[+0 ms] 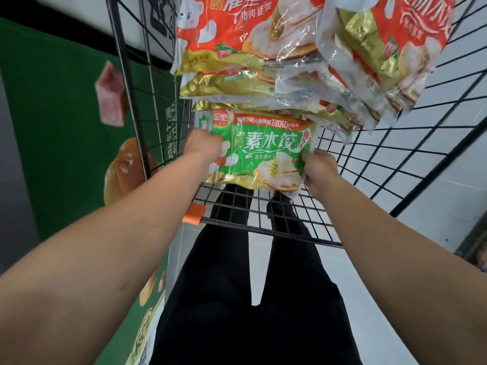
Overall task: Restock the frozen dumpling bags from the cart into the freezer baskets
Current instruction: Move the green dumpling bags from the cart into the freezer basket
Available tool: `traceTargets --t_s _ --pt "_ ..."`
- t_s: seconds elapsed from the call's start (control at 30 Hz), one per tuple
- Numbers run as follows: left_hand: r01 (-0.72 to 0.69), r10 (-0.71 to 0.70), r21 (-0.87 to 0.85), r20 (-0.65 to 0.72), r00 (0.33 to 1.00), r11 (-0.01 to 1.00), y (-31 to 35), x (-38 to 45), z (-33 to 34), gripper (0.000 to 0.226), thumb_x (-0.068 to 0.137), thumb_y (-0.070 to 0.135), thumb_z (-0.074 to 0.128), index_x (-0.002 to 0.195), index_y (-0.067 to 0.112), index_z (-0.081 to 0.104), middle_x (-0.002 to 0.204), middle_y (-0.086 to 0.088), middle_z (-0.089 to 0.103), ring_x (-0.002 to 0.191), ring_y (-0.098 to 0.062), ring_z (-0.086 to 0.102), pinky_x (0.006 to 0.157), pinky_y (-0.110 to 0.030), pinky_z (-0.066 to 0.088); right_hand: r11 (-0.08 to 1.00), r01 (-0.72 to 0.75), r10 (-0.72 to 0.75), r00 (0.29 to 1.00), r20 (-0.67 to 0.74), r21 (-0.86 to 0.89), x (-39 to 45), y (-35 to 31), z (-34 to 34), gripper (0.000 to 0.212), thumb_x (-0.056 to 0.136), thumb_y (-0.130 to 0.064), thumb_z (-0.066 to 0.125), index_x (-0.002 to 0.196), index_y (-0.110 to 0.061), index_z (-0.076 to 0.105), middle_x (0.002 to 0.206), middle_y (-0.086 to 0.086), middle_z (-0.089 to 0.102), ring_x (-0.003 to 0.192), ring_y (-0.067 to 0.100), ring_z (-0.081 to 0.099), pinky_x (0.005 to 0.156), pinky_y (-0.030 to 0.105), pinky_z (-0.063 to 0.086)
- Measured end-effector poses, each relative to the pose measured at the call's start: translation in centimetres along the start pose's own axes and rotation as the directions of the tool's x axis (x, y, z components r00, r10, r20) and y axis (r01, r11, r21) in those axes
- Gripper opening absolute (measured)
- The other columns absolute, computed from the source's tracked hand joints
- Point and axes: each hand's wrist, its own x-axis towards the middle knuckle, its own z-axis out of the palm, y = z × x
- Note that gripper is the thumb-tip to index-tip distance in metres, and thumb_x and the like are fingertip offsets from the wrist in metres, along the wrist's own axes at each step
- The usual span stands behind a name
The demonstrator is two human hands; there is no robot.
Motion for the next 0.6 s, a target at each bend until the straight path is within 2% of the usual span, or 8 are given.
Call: traceTargets --t_s 0.07,0.1,0.13,0.2,0.27,0.37,0.5,0.6 --pt "0.003 -0.003 -0.043 0.004 1.000 0.999 -0.3 -0.8 -0.4 0.014 0.100 0.020 0.056 0.107 0.008 0.057 0.091 -0.002 0.056 0.071 -0.013 0.053 0.058 -0.024 0.042 0.996 0.061 -0.062 0.998 -0.012 -0.058 -1.0 -0.4 -0.5 0.020 0.095 -0.012 0.052 0.076 -0.017 0.051 0.089 0.008 0.065 0.082 0.025 0.064 0.068 0.040 0.057" --pt "0.004 -0.004 -0.068 0.001 1.000 0.998 -0.3 -1.5 -0.6 0.011 0.098 0.021 0.058 0.096 0.010 0.057 0.087 -0.002 0.056 0.071 -0.015 0.053 0.059 -0.025 0.044 0.990 0.096 -0.099 0.995 -0.020 -0.105 -1.9 -0.8 -0.7 0.016 0.094 -0.014 0.052 0.078 -0.016 0.055 0.088 0.009 0.064 0.075 0.024 0.060 0.057 0.034 0.049" --pt "0.002 -0.002 -0.092 0.000 1.000 0.996 -0.4 -2.4 -1.0 0.013 0.097 0.020 0.061 0.091 0.009 0.057 0.086 -0.004 0.057 0.074 -0.018 0.055 0.065 -0.027 0.047 0.981 0.142 -0.147 0.989 -0.031 -0.134 -2.7 -1.2 -1.1 0.012 0.093 -0.016 0.052 0.084 -0.015 0.059 0.088 0.009 0.063 0.072 0.023 0.057 0.056 0.031 0.043" --pt "-0.030 0.028 -0.133 -0.016 0.999 0.991 -0.5 -4.4 -1.8 0.014 0.091 0.021 0.066 0.087 0.009 0.060 0.087 -0.009 0.060 0.080 -0.024 0.061 0.074 -0.035 0.051 0.961 0.197 -0.210 0.976 -0.051 -0.193 -4.3 -1.8 -2.1 0.015 0.092 -0.018 0.052 0.095 -0.011 0.065 0.093 0.009 0.065 0.079 0.024 0.059 0.064 0.029 0.042" --pt "-0.063 0.058 -0.187 -0.032 0.998 0.980 -0.5 -6.8 -2.5 0.024 0.087 0.021 0.070 0.072 0.013 0.053 0.081 -0.011 0.060 0.079 -0.030 0.067 0.071 -0.040 0.054 0.936 0.259 -0.276 0.960 -0.040 -0.238 -6.0 -2.7 -3.3 0.016 0.091 -0.015 0.051 0.082 -0.009 0.063 0.088 0.010 0.065 0.079 0.026 0.059 0.067 0.033 0.044" --pt "-0.106 0.096 -0.263 -0.048 0.994 0.959 -0.9 -11.0 -3.3 0.033 0.082 0.022 0.075 0.069 0.018 0.044 0.077 -0.012 0.053 0.080 -0.043 0.071 0.069 -0.045 0.056 0.915 0.318 -0.335 0.942 -0.031 -0.249 -9.1 -3.4 -5.2 0.019 0.091 -0.011 0.051 0.072 -0.011 0.057 0.080 0.008 0.061 0.071 0.024 0.056 0.061 0.034 0.043" --pt "-0.235 0.210 -0.362 -0.107 0.972 0.902 -3.7 -17.1 -4.5 0.032 0.060 0.034 0.074 0.068 0.019 0.047 0.074 -0.010 0.052 0.068 -0.037 0.065 0.069 -0.048 0.056 0.891 0.431 -0.429 0.902 0.046 -0.145 -13.0 -2.3 -8.2 0.007 0.083 -0.015 0.056 0.077 -0.014 0.060 0.083 0.014 0.063 0.074 0.024 0.058 0.066 0.036 0.047" --pt "-0.266 0.250 -0.536 -0.103 0.963 0.801 -6.1 -22.3 -5.0 0.027 0.076 0.026 0.077 0.082 0.009 0.057 0.084 -0.025 0.064 0.081 -0.036 0.069 0.081 -0.059 0.058 0.866 0.489 -0.477 0.871 0.117 -0.105 -15.8 -1.3 -10.5 0.009 0.078 -0.019 0.058 0.069 -0.017 0.057 0.089 0.022 0.069 0.078 0.028 0.065 0.077 0.048 0.057"
